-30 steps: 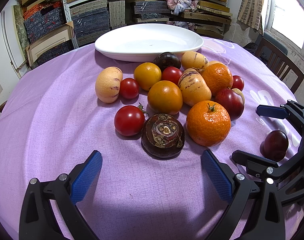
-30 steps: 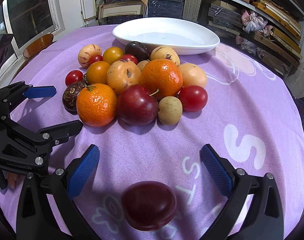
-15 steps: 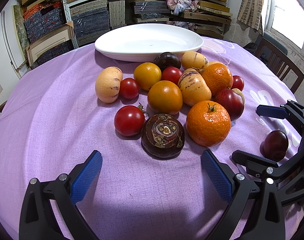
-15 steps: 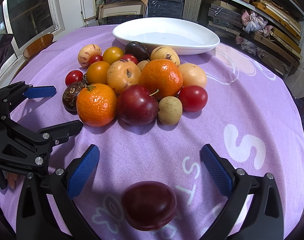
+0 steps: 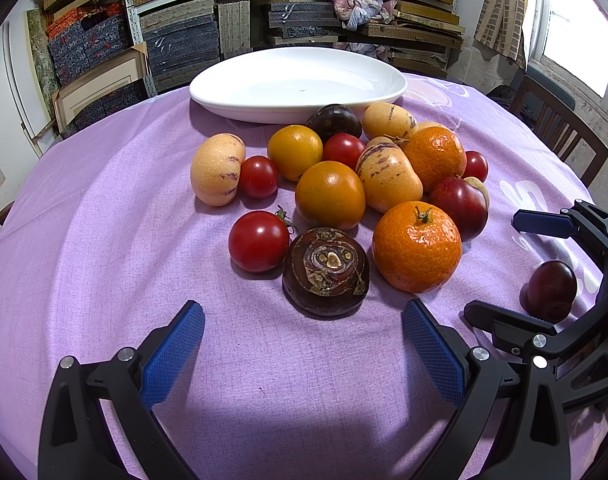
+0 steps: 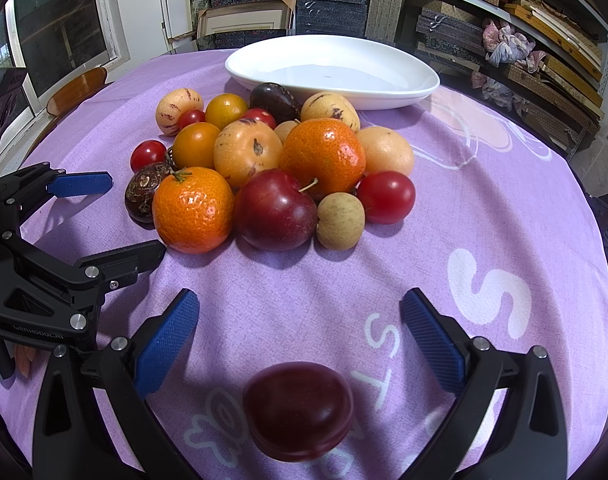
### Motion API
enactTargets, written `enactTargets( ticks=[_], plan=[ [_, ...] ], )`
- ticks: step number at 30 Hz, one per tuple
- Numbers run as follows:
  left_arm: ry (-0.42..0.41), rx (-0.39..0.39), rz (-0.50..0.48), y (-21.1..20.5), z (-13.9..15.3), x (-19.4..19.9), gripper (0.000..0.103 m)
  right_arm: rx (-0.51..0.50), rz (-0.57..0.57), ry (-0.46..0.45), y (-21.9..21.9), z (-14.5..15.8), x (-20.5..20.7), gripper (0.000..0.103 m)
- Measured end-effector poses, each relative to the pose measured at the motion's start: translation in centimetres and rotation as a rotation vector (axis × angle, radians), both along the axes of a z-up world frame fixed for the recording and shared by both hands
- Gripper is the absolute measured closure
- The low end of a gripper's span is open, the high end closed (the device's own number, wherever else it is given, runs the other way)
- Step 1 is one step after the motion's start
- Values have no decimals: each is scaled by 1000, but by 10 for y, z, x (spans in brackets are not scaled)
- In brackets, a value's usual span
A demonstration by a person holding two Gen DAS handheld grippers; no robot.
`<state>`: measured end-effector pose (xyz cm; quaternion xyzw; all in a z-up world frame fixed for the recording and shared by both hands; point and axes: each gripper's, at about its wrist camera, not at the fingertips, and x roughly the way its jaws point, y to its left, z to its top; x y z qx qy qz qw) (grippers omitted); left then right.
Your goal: Organize fruits
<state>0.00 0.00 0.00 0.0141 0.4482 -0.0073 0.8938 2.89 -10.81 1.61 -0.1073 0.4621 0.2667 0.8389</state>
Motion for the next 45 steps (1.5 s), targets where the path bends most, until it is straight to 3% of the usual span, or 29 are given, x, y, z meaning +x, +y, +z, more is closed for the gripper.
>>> enactTargets(
  ticks=[16,21,24,30,35,38,45],
  plan=[
    [0,1,-18,1,0,-1,3,-16,34,28,-1,1,2,4],
    [13,2,-42,6,0,2,3,44,4,44,-14,4,17,4],
    [20,1,-37,11,1,4,3,108,-31,3,-29,12,12,4],
    [9,-6,-31,23,6,6,3,208,-15,-177,-50,38,2,4],
    [-47,55,-48,22,14,3,3,197,37,-179,-51,47,1,4],
    [-32,24,-60,24,12,4,3,181,21,-169,-54,49,2,4],
    [-26,-51,-78,28,10,9,27,205,12,-153,-59,50,2,4]
  ],
)
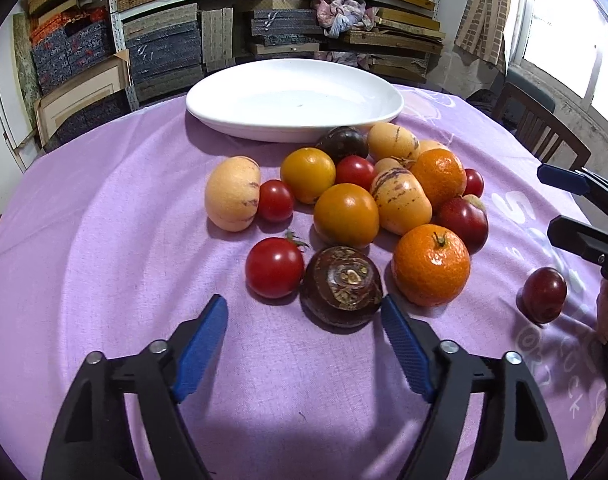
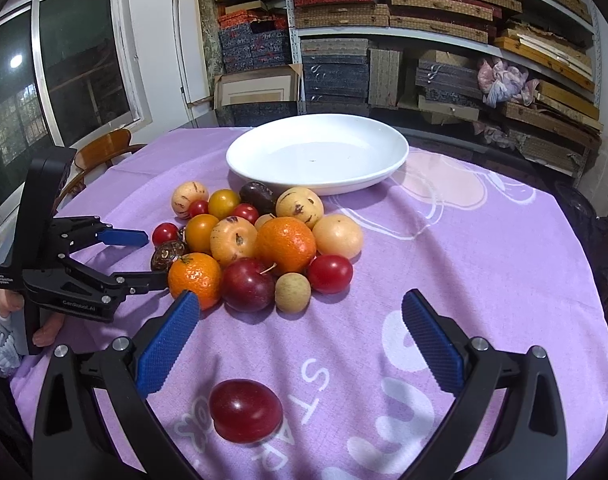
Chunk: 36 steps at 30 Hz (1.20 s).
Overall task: Organize fruits
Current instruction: 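Close the left tool on the dark brown mangosteen while the right tool approaches a dark red plum, then lift the mangosteen with the left tool while the right tool grasps the dark red plum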
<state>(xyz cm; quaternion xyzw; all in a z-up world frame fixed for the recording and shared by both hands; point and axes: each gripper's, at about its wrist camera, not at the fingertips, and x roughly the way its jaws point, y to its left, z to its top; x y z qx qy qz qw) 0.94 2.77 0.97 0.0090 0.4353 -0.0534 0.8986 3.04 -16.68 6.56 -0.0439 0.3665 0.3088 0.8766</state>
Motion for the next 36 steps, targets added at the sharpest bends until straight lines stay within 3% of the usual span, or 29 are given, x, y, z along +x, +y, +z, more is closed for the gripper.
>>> enactTargets(
  ticks=[7,10,12,13,21,26,32,36],
  plan=[
    [8,-46,6,9,1,10,37,15,-13,33,-2,-4,3,4],
    [4,-49,-6,6,2,9,45,14,-15,43,-3,-5,4,4],
    [4,-61,-26,4,2,7,59,10,-15,51,-2,-6,6,4],
    [3,-60,-31,2,3,7,61,9,-15,52,-1,-7,5,4],
    [-9,-74,-15,2,2,12,58,5,5,54,3,-8,4,4],
    [-19,-42,-17,-2,0,13,58,4,32,46,6,-5,-1,4],
    [-29,-99,14,14,6,10,60,-78,111,30,9,-8,-32,4],
    [-90,-155,49,32,26,-1,60,-149,136,36,8,-16,-50,4]
  ],
)
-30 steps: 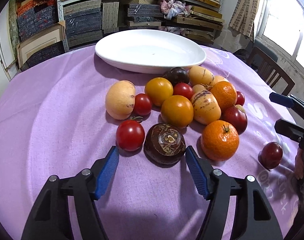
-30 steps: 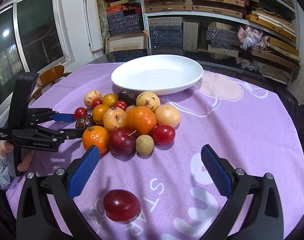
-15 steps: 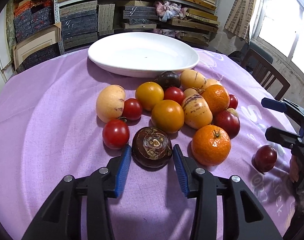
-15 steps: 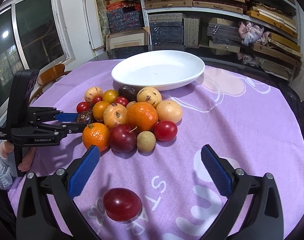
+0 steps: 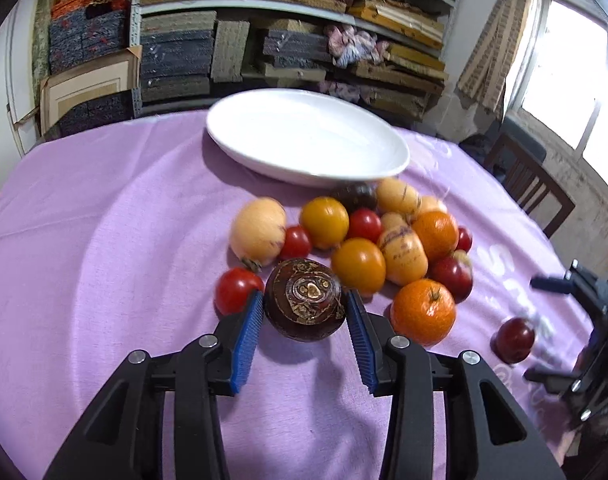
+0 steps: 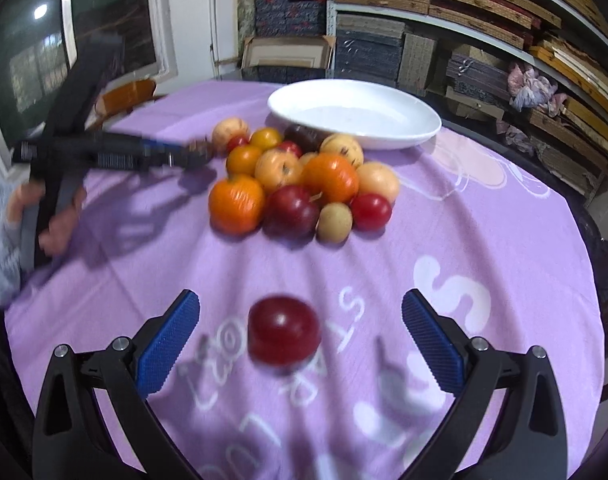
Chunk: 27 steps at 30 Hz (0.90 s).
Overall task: Organize fruits
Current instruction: 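Lift the mangosteen with the left tool while the right tool grasps the dark red plum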
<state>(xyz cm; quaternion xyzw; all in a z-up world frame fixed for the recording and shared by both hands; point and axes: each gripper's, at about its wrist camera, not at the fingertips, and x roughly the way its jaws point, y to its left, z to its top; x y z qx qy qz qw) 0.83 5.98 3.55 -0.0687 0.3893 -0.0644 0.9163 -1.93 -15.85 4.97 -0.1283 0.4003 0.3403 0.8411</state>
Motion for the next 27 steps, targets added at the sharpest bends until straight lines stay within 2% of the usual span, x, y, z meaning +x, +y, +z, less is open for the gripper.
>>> enactTargets(
  ticks=[4,5,6,7,8,10,12,14,19,21,24,27],
  plan=[
    [-45,-11,42,16,14,-8,60,-5,-15,14,-3,-5,0,4],
    [-45,-18,51,19,15,-8,60,-4,-18,19,-2,-7,2,8],
    [-42,-26,60,23,16,-8,60,-2,-17,25,-1,-8,4,13],
    [-40,-31,67,26,15,-8,60,-4,-14,35,0,-10,7,31],
    [-38,-34,72,28,15,-8,60,-8,-12,52,3,-13,10,43],
    [-35,-39,77,31,15,-9,60,-22,-7,62,6,-16,13,43],
    [-35,-43,78,33,15,-9,60,-33,5,62,8,-19,13,48],
    [-36,-43,77,35,15,-10,60,-26,13,78,10,-20,13,61],
    [-19,-61,73,37,12,-6,60,1,-2,102,5,-20,11,63],
    [-7,-90,66,39,13,-3,60,18,2,116,2,-16,13,63],
    [12,-86,40,39,23,12,60,44,-1,68,0,12,30,63],
    [-19,-39,17,34,54,37,60,77,-11,-20,6,52,63,63]
  ],
)
